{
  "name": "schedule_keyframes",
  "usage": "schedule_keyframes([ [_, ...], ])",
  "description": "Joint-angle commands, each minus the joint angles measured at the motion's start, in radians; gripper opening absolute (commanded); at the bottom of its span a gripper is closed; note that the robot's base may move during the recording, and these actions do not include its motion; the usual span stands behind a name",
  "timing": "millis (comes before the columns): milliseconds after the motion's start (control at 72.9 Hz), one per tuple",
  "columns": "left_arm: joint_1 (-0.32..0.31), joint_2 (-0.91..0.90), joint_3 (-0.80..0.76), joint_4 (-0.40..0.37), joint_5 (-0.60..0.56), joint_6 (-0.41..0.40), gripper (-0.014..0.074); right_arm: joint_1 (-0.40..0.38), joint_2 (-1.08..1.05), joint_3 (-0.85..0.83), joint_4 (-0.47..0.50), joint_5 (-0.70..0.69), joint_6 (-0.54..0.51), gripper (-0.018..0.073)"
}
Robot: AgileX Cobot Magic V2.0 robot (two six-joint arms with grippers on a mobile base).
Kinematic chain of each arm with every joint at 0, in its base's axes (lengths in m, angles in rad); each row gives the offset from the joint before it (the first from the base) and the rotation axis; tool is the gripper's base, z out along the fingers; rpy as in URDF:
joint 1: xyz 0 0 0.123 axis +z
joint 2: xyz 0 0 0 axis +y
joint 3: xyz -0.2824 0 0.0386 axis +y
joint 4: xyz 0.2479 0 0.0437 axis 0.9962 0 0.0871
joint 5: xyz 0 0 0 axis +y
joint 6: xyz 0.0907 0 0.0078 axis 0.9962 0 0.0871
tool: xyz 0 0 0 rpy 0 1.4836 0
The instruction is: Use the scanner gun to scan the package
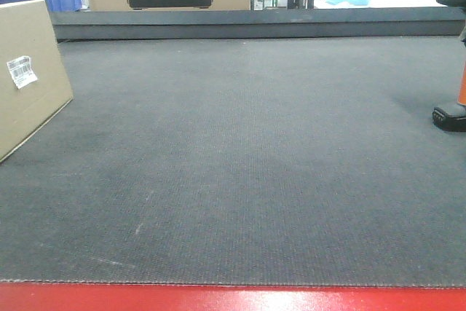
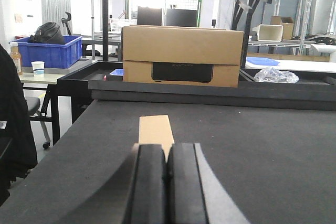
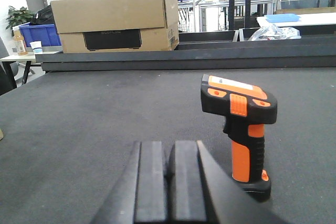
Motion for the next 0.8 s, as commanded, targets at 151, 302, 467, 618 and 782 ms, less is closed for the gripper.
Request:
schedule_keyframes([
  [151,0.000,-0.004,0.001,-0.006,-0.021,0.000,-0.0111,-0.024,-0.019,0.029,0.028,-0.057,-0.181,-0.0168],
  [302,0.000,-0.004,0.001,-0.006,-0.021,0.000,-0.0111,-0.158,-0.095,0.103,0.124,-0.121,-0.329,-0.0168],
  [467,0.000,-0.004,0.001,-0.006,-0.021,0.000,-0.0111,-0.227,-0.181,0.214,0.160,-0.128,-0.329,-0.0168],
  [618,0.000,-0.004,0.001,-0.006,-0.022,0.000,-0.0111,-0.227,-0.181,0.281,0.138,-0.161,-0.282,-0.0168],
  [782,0.000,-0.004,0.001,-0.006,-0.022,0.000,-0.0111,-0.227,-0.181,0.281,0.121,-0.164,-0.279,-0.0168],
])
